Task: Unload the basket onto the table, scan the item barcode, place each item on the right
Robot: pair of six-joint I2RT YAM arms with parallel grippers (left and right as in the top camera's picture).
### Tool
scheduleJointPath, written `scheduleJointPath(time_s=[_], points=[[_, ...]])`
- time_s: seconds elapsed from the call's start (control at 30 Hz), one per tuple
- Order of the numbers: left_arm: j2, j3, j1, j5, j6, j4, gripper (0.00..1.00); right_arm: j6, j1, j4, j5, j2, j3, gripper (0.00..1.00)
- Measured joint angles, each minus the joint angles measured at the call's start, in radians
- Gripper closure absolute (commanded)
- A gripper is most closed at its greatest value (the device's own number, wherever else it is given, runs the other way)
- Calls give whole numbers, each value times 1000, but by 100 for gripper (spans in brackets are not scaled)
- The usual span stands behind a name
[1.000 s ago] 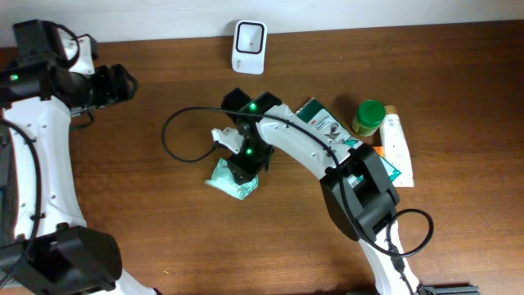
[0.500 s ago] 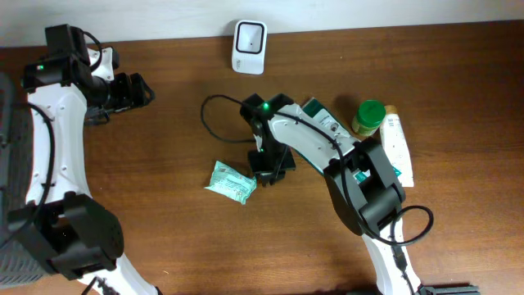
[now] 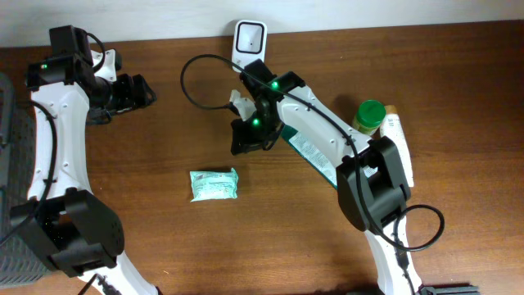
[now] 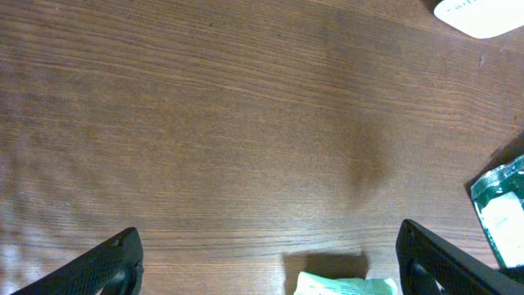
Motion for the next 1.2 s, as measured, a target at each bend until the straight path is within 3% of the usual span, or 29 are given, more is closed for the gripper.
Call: scheduleJointPath(time_s=[0.2, 0.4, 0.6, 0.77, 0.93, 1.0, 1.03, 1.1, 1.17, 1.2], points=[[0, 0, -1, -42, 0, 39, 12, 259, 153, 100, 105, 0, -70, 96], [0, 0, -1, -60, 0, 46, 12, 380, 206, 162, 212, 19, -124, 96], [0, 0, -1, -61, 0, 45, 11, 378, 172, 150, 182, 36, -125, 90], [0, 0, -1, -60, 0, 45, 12, 266, 64, 138, 132, 44, -126, 86], [0, 0, -1, -45, 0, 40, 16, 223, 30, 254, 156, 69, -128, 85], [0, 0, -1, -29, -3, 37, 29, 195, 30, 254, 156, 69, -127, 85], [0, 0, -6, -22, -6, 33, 47, 180, 29, 242, 155, 69, -120, 83], [0, 0, -28, -14, -3, 28, 70, 168, 13, 170, 155, 66, -66, 82], [0, -18, -72, -10, 23, 32, 85, 162, -32, 69, 154, 47, 12, 81], [0, -42, -104, -6, 39, 37, 87, 159, -85, 21, 155, 22, 63, 81]])
